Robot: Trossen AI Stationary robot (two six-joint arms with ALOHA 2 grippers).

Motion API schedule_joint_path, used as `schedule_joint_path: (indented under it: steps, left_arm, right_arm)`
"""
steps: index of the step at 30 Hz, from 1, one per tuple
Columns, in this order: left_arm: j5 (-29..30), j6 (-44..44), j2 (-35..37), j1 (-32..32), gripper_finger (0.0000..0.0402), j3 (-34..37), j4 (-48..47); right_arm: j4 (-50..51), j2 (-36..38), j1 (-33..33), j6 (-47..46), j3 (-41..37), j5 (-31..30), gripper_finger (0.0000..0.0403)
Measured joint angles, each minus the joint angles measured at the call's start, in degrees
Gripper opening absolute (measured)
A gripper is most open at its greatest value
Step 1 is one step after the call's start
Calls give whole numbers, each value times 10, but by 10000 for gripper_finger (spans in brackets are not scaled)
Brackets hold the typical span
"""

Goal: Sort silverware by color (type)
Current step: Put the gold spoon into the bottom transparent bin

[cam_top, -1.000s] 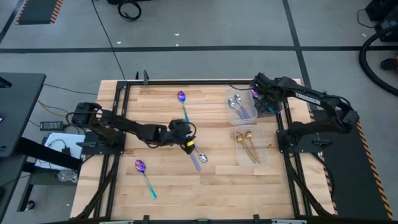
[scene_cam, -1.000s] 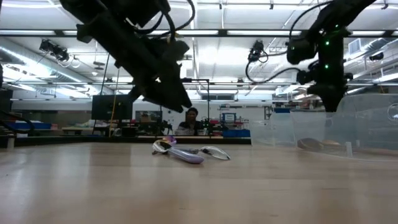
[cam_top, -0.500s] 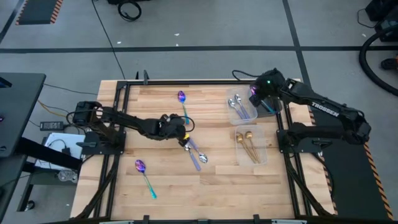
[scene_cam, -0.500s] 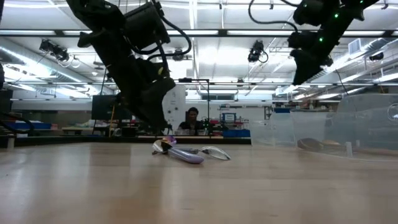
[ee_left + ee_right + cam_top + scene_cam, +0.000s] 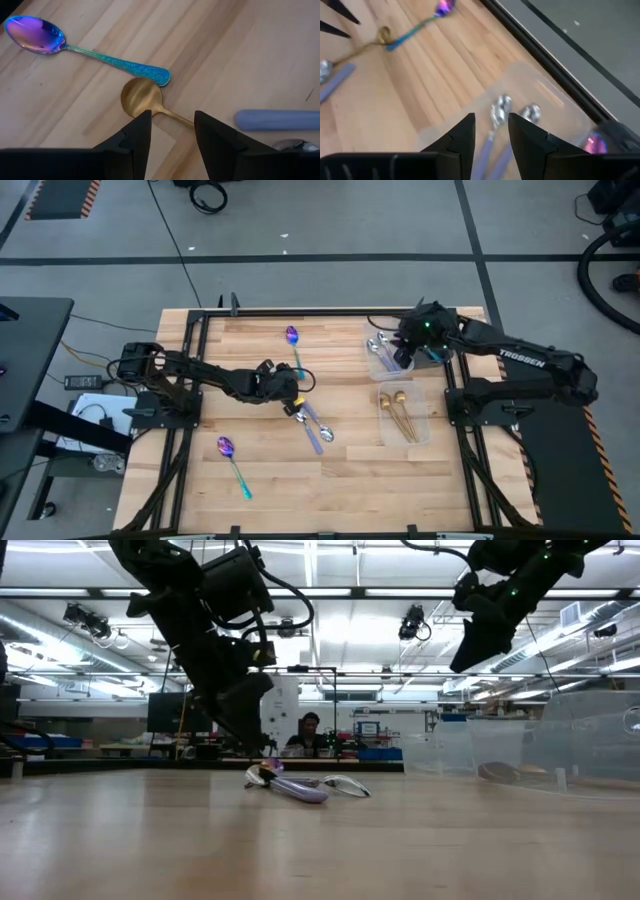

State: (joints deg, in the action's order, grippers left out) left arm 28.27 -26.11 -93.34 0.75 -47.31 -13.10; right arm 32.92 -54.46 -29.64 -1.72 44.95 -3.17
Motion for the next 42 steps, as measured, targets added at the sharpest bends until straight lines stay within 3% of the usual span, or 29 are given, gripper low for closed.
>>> schedule_joint_path:
  steps: [18, 29, 34, 42]
  left_arm:
    - [-1, -3, 0, 8, 157, 0, -18]
    - [-63, -29, 0, 9, 157, 0, -18]
    - [-126, -34, 0, -1, 157, 0, -18]
    - [-131, -25, 0, -26, 157, 0, -12]
  right_arm:
    - [-169, 0, 111, -47, -103, 3, 126]
    - [-254, 0, 176, -57, -136, 3, 126]
    - [-265, -2, 204, -57, -137, 26, 126]
    - [-316, -48, 263, -56, -137, 30, 126]
